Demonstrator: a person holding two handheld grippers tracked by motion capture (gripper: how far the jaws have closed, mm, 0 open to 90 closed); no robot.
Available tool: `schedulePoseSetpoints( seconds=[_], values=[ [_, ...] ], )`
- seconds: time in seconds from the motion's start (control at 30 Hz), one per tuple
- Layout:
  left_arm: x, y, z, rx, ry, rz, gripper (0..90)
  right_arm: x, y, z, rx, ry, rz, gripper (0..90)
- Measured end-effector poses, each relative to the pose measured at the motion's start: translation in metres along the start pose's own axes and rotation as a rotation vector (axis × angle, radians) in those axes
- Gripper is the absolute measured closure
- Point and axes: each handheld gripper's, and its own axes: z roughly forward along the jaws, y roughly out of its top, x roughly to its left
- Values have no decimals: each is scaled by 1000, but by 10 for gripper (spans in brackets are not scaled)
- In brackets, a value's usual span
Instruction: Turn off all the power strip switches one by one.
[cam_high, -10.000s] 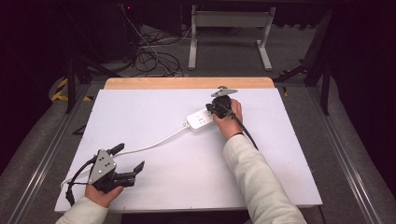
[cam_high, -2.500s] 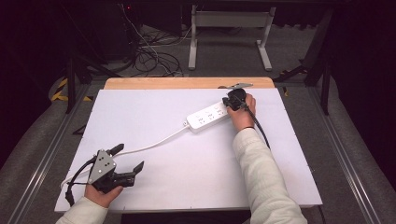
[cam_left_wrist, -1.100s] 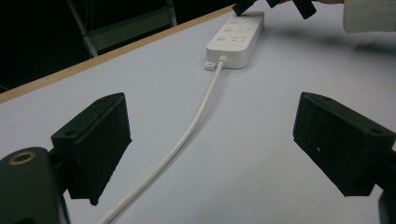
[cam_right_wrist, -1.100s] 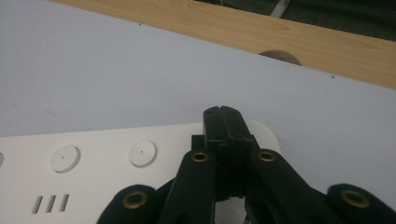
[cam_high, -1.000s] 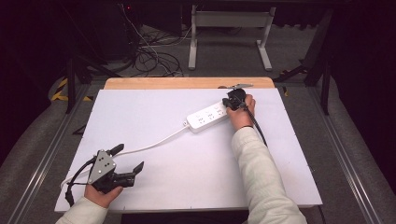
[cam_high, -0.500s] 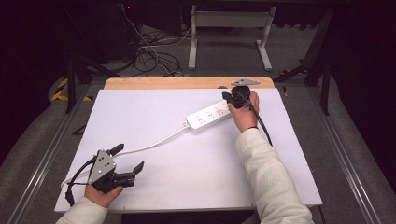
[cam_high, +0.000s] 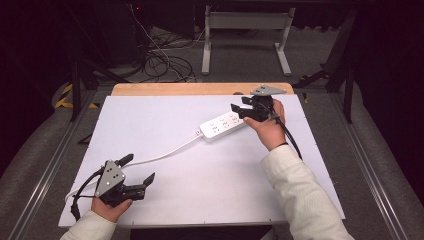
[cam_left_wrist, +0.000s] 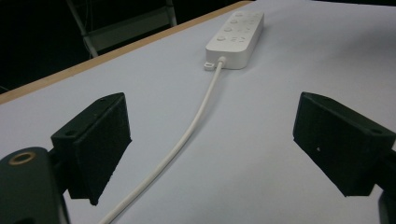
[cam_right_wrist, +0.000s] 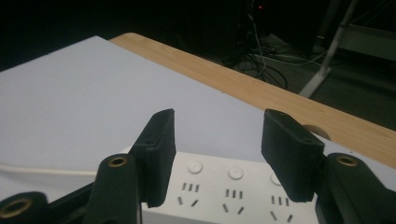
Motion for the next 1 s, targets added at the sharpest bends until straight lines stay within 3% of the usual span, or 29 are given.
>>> schedulePoseSetpoints(
  seconds=[0.17, 0.27, 0.5, 0.6, 0.8, 1.0],
  values=[
    [0, 0, 0, -2, 5, -2, 119, 11, -2, -31, -58, 57, 24, 313],
    [0, 1, 0, -1, 9, 8, 119, 18, -7, -47, -74, 84, 13, 261],
    [0, 1, -1, -2, 12, 4, 119, 26, -30, -78, -107, 111, 15, 212],
    [0, 1, -1, -3, 11, 3, 119, 27, -43, -86, -91, 114, 31, 212],
    [-2, 1, -1, -2, 5, -2, 119, 25, -70, -102, -120, 137, 43, 172],
    [-2, 2, -2, -1, -1, -1, 119, 25, -93, -111, -112, 190, 7, 147]
  ],
)
